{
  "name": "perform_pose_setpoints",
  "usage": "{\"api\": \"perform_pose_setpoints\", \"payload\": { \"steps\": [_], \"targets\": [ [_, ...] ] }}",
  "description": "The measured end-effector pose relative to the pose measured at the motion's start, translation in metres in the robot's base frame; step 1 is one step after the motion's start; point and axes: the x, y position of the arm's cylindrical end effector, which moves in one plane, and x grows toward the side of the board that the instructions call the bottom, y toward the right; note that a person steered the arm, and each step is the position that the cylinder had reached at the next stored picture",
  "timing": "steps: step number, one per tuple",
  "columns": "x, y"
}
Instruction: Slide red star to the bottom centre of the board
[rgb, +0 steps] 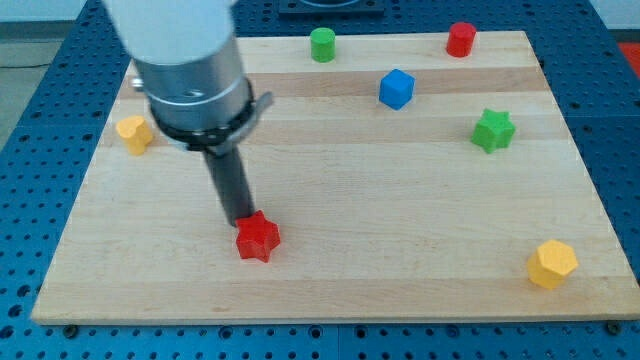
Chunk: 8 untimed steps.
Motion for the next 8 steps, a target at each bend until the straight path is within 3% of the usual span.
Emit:
{"api": "perform_pose_setpoints", "payload": {
  "steps": [3,5,8],
  "targets": [
    [0.026,0.027],
    [0.03,-0.039],
    [0.044,-0.002]
  ]
}}
